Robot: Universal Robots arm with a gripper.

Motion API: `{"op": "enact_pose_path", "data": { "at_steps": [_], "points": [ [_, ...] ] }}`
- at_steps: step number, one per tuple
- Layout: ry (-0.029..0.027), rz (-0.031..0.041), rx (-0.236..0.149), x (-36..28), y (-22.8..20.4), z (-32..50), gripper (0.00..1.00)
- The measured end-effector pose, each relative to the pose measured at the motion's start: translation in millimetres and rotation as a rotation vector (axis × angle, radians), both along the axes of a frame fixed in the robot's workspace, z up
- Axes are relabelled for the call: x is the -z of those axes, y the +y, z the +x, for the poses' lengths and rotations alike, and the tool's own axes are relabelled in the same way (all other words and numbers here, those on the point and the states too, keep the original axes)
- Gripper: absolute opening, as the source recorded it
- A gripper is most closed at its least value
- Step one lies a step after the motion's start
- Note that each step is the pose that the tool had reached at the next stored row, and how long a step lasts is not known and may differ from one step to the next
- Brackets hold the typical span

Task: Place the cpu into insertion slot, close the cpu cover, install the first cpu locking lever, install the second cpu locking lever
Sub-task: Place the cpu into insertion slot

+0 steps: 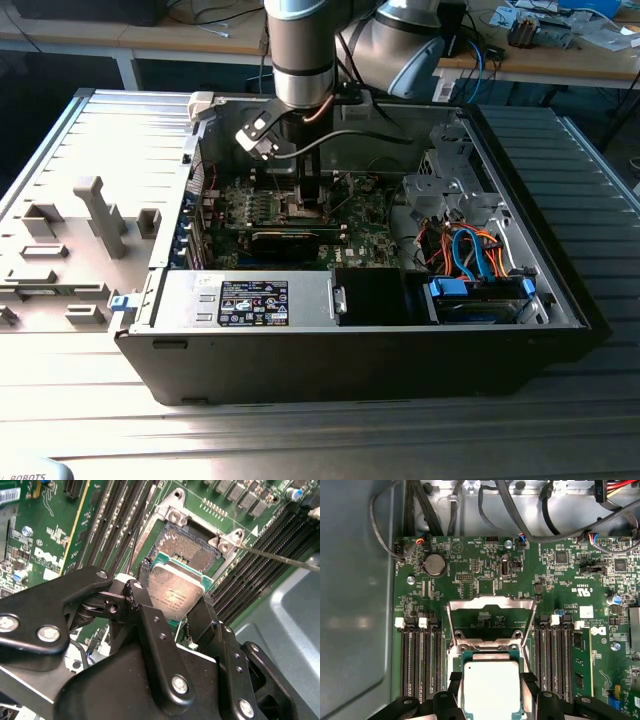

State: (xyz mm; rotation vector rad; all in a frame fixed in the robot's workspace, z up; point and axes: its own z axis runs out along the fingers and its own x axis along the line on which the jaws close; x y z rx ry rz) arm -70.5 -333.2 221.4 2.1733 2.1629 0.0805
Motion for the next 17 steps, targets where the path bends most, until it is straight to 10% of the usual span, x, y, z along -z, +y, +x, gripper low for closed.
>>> {"op": "enact_pose_path", "data": {
  "at_steps": [17],
  "points": [
    [0.0002, -0.0002, -0.001, 17.5, -2.1, -8.5, 0.55]
  ]
}}
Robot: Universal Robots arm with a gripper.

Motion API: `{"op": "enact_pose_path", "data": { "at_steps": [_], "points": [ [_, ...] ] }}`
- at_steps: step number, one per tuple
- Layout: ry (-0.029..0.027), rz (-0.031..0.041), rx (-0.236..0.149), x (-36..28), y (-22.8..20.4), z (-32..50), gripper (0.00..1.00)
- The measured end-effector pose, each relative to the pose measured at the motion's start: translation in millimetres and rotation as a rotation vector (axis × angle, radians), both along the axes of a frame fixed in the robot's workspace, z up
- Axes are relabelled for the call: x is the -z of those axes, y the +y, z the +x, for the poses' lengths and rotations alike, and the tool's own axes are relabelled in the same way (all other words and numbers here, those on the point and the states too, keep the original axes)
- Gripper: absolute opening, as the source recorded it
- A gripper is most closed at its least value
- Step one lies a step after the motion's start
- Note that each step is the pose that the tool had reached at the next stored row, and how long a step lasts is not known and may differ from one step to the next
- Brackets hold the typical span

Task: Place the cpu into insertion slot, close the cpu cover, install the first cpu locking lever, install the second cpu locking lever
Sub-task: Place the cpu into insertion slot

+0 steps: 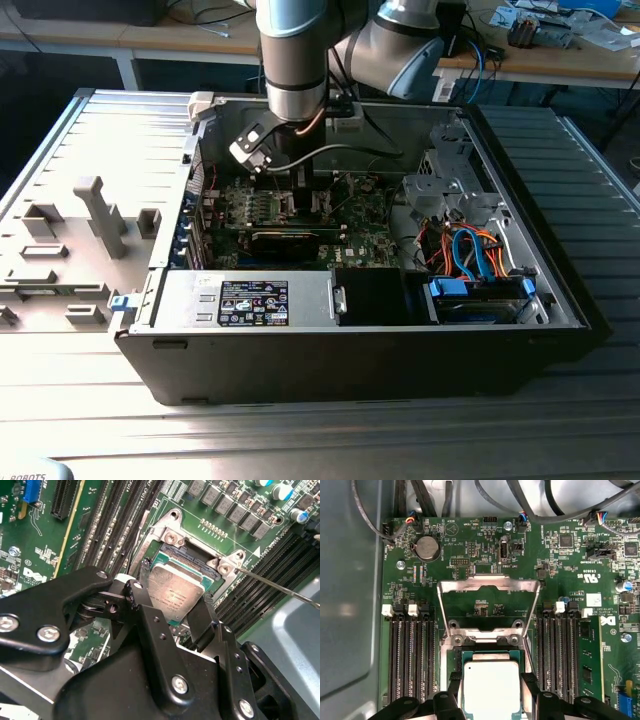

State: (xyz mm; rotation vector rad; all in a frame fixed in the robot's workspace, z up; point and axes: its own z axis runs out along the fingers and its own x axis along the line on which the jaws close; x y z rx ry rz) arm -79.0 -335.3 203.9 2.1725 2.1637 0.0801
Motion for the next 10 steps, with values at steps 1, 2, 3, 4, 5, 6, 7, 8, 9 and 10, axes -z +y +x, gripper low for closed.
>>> {"op": "enact_pose_path", "data": {
  "at_steps": [1, 2, 3, 4, 5, 6, 7, 8, 9, 10],
  "points": [
    [-0.0002, 0.0001, 0.000, 0.9, 0.1, 0.0, 0.55],
    [-0.0001, 0.0001, 0.000, 1.2, 0.0, 0.0, 0.55],
    [-0.0001, 0.0001, 0.000, 1.6, 0.0, 0.0, 0.55],
    [-0.0001, 0.0001, 0.000, 1.9, 0.1, 0.0, 0.55],
    [-0.0001, 0.0000, 0.000, 2.3, 0.0, 0.0, 0.55],
    [-0.0001, 0.0001, 0.000, 2.8, 0.0, -0.1, 0.55],
    [-0.0001, 0.0001, 0.000, 3.2, 0.0, -0.2, 0.55],
    [-0.0001, 0.0001, 0.000, 3.4, 0.0, -0.3, 0.55],
    [-0.0001, 0.0000, 0.000, 3.7, 0.1, -0.4, 0.55],
    [-0.0001, 0.0000, 0.000, 3.9, 0.2, -0.4, 0.55]
  ]
}}
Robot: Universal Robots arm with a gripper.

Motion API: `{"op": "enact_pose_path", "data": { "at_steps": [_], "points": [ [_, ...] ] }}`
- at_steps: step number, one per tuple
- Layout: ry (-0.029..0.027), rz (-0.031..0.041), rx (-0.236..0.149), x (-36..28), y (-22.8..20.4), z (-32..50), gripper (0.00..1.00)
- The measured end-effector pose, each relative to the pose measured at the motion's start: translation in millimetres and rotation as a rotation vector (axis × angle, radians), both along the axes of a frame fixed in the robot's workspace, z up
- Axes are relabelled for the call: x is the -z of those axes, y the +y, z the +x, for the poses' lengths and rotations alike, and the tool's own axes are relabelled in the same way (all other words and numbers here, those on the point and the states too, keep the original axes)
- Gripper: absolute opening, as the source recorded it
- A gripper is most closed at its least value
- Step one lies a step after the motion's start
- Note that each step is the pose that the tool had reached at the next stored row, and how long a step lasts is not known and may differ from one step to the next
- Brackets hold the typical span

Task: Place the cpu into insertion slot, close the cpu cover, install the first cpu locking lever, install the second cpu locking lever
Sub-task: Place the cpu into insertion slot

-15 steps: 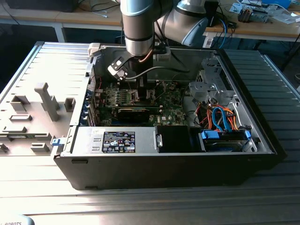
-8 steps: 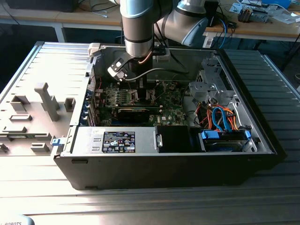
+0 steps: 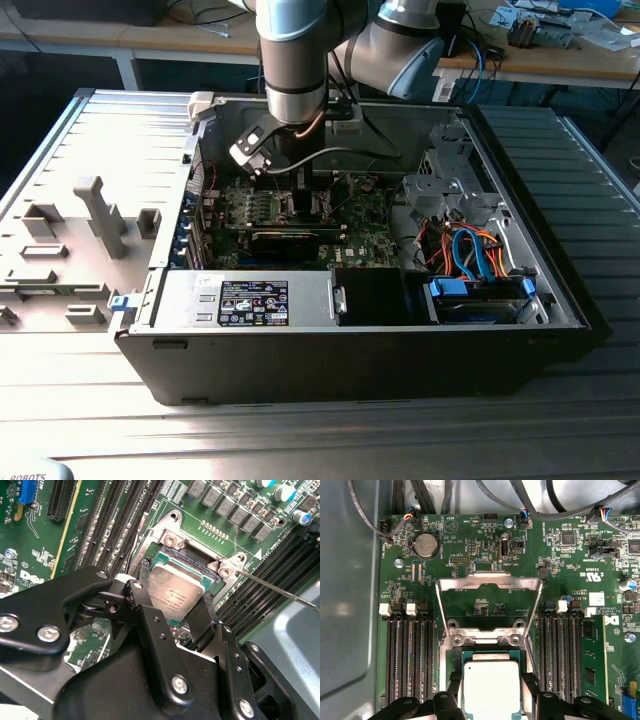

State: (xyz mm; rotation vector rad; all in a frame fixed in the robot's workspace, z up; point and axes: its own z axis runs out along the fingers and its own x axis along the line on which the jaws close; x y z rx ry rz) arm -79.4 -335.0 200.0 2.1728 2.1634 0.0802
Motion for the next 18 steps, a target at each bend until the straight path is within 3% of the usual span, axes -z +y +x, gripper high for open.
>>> {"op": "enact_pose_path", "data": {
  "at_steps": [14, 18],
  "points": [
    [0.0003, -0.0001, 0.000, 4.3, 2.5, -1.5, 0.55],
    [-0.0001, 0.0001, 0.000, 4.4, 2.5, -1.7, 0.62]
  ]
}}
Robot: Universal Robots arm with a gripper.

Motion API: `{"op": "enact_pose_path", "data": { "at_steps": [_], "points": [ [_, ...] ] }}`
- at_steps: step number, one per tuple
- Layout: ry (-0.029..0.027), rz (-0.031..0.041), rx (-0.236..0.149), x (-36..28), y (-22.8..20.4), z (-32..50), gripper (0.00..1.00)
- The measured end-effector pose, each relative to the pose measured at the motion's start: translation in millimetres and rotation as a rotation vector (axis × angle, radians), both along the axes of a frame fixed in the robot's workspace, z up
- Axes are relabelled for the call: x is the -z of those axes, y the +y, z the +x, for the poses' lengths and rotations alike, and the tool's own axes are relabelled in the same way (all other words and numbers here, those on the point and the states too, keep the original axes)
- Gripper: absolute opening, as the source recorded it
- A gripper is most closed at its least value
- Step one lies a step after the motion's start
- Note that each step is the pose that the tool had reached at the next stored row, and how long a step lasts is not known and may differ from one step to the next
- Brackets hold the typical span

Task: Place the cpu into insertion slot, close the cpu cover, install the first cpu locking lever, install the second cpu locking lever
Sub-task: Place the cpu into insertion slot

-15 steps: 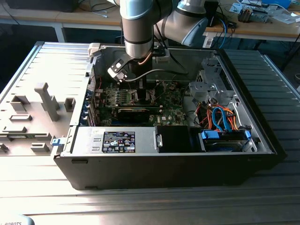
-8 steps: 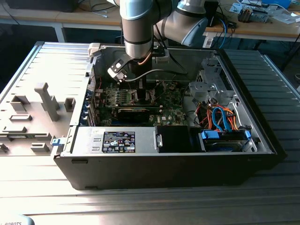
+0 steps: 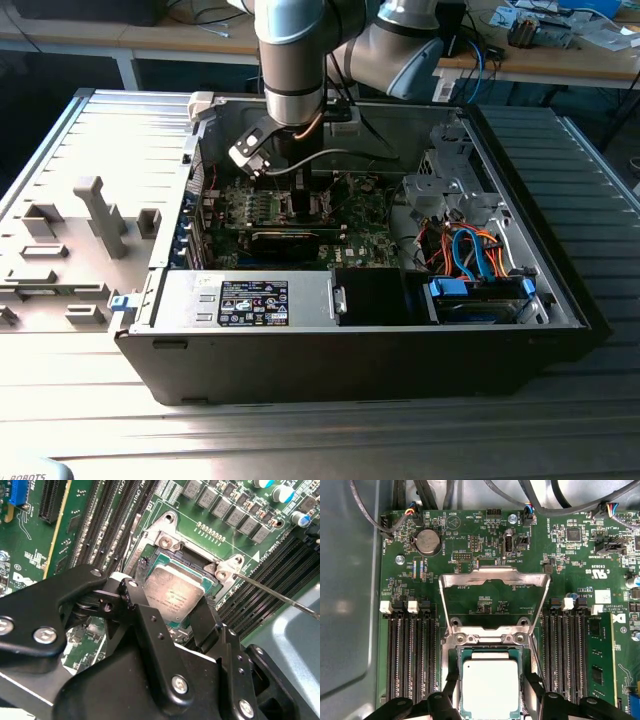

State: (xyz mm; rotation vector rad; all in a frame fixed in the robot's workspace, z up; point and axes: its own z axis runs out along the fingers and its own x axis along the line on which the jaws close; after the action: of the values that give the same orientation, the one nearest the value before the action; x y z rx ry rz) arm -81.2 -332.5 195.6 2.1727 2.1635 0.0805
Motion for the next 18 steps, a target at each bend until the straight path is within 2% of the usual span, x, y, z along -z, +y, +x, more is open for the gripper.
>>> {"op": "enact_pose_path", "data": {
  "at_steps": [3, 4, 6, 7, 10, 13, 14, 15, 16, 17, 18],
  "points": [
    [0.0002, -0.0002, 0.000, -0.1, 0.0, -0.1, 0.62],
    [-0.0001, 0.0002, 0.000, -1.8, 0.0, -0.1, 0.62],
    [0.0000, 0.0000, 0.000, -8.1, 0.0, -0.1, 0.62],
    [-0.0002, 0.0000, 0.000, -13.5, 0.0, -0.1, 0.62],
    [-0.0002, -0.0001, 0.000, -22.3, 0.3, -0.1, 0.62],
    [-0.0001, -0.0001, 0.000, -27.3, 0.3, -0.1, 0.62],
    [0.0012, 0.0001, 0.000, -27.5, 0.4, 1.2, 0.53],
    [0.0057, -0.0004, 0.000, -27.6, 0.4, 3.4, 0.47],
    [0.0137, -0.0014, 0.000, -27.5, 0.4, 6.8, 0.41],
    [0.0194, -0.0032, 0.000, -27.6, 0.4, 9.3, 0.41],
    [0.0266, -0.0067, 0.000, -27.6, 0.3, 12.0, 0.35]
  ]
}}
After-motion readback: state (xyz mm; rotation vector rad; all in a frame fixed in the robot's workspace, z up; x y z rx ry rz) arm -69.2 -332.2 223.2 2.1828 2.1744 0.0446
